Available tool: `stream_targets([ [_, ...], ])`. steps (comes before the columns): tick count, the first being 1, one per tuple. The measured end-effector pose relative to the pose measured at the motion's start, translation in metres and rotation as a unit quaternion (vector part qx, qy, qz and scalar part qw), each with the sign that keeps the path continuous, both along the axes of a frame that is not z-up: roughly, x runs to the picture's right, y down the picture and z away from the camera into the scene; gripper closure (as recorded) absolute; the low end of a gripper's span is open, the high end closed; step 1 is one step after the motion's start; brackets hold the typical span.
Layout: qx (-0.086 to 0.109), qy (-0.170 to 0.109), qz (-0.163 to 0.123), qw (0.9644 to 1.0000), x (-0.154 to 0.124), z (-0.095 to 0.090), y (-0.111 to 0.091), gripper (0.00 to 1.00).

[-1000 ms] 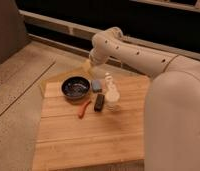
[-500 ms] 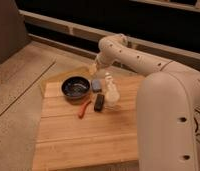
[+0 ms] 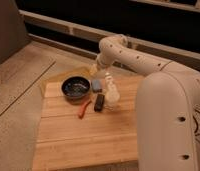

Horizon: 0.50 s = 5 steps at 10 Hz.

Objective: Wipe the white sponge on the table

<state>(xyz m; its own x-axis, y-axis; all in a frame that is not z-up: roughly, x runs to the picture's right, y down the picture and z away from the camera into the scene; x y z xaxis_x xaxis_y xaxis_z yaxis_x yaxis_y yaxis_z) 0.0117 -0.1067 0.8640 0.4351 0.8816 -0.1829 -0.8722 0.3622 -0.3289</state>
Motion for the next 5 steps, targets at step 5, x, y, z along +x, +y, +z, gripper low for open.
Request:
stream_targets([
  [5, 0.029, 0.051, -0.017, 0.9982, -0.018, 0.006, 0.017, 0.35],
])
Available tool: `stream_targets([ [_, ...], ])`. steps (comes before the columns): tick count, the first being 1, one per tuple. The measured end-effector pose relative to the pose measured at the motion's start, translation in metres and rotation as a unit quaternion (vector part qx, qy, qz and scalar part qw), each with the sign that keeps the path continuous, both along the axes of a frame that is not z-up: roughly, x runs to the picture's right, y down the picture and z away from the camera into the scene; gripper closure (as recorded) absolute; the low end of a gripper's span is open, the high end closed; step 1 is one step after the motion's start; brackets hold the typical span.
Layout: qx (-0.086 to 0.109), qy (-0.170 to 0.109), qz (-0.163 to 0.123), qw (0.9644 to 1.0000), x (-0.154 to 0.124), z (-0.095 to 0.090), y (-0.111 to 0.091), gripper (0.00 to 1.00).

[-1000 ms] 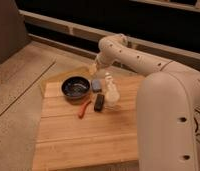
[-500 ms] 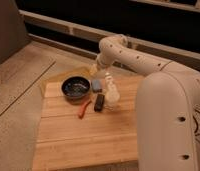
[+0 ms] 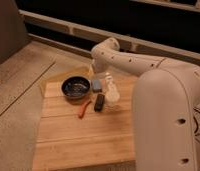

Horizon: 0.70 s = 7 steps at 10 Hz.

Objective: Wipe the white sponge on the table

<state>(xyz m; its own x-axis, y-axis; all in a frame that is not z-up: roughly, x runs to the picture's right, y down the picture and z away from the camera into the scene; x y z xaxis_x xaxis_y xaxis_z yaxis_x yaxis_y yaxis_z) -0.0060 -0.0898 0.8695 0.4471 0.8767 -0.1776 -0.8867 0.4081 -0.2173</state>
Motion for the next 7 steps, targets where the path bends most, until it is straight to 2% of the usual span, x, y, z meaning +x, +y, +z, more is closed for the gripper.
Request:
stream_targets([
  [4, 0.024, 0.035, 0.004, 0.9991, 0.017, 0.013, -0.013, 0.35],
  [7, 0.018, 0.054, 0.020, 0.9982, 0.041, 0.035, -0.015, 0.35],
])
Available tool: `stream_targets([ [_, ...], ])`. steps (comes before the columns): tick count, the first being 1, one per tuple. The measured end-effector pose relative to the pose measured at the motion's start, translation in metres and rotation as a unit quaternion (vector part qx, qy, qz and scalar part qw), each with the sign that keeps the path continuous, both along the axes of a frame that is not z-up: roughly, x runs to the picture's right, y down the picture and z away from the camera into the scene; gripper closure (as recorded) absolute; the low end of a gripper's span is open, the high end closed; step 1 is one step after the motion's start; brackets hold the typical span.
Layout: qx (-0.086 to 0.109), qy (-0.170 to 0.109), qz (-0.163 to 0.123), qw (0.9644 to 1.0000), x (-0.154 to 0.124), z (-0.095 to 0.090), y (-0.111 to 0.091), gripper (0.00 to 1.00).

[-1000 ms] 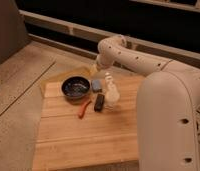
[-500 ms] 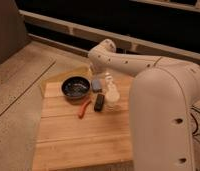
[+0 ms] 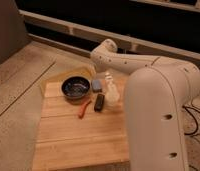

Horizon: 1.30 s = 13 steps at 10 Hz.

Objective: Wipe the white sponge on the table

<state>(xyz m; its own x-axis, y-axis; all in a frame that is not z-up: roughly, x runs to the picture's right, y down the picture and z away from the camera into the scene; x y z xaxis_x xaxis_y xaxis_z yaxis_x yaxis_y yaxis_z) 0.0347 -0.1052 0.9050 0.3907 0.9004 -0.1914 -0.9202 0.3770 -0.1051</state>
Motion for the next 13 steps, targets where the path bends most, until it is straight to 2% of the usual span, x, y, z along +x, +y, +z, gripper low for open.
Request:
stream_targets([
  [3, -0.030, -0.014, 0.006, 0.9994, -0.010, 0.032, 0.016, 0.35],
  [5, -0.044, -0.025, 0.014, 0.9986, -0.016, 0.048, 0.020, 0.35],
  [9, -0.070, -0.023, 0.035, 0.9967, 0.000, 0.068, 0.029, 0.35],
  [11, -0.099, -0.024, 0.041, 0.9939, 0.004, 0.080, 0.046, 0.35],
  [13, -0.118, -0.026, 0.039, 0.9920, 0.001, 0.089, 0.054, 0.35],
])
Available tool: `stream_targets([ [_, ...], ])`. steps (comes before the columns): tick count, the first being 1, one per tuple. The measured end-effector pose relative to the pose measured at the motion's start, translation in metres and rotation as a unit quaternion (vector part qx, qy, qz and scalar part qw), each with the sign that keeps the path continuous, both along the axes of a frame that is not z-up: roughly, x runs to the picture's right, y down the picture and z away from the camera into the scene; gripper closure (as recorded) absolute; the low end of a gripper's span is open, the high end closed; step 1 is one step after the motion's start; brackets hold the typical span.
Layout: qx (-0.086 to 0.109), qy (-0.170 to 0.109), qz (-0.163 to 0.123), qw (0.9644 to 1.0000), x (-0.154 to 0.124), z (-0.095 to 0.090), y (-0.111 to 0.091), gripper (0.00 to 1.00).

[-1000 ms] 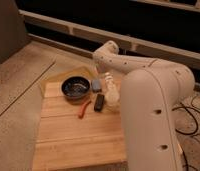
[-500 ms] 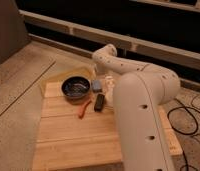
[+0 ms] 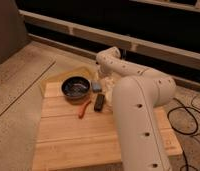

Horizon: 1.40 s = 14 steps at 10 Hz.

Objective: Wipe the white sponge on the table

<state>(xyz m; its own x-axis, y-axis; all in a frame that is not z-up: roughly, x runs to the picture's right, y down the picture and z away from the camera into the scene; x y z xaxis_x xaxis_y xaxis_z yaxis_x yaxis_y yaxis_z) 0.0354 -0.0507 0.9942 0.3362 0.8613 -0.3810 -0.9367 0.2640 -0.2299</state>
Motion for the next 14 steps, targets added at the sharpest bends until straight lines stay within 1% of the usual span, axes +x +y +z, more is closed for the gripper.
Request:
stream_targets([
  [1, -0.006, -0.002, -0.004, 1.0000, -0.001, 0.004, 0.001, 0.35],
  [4, -0.014, -0.006, -0.019, 0.9997, -0.008, 0.010, 0.000, 0.35],
  [6, -0.016, -0.011, -0.029, 0.9994, -0.014, 0.012, -0.002, 0.35],
  [8, -0.017, -0.029, -0.043, 0.9985, -0.035, 0.011, -0.002, 0.35],
  [10, -0.018, -0.040, -0.060, 0.9972, -0.049, 0.010, 0.000, 0.35],
  [12, -0.019, -0.043, -0.067, 0.9966, -0.054, 0.009, 0.000, 0.35],
  [14, -0.023, -0.038, -0.068, 0.9967, -0.047, 0.010, 0.002, 0.35],
])
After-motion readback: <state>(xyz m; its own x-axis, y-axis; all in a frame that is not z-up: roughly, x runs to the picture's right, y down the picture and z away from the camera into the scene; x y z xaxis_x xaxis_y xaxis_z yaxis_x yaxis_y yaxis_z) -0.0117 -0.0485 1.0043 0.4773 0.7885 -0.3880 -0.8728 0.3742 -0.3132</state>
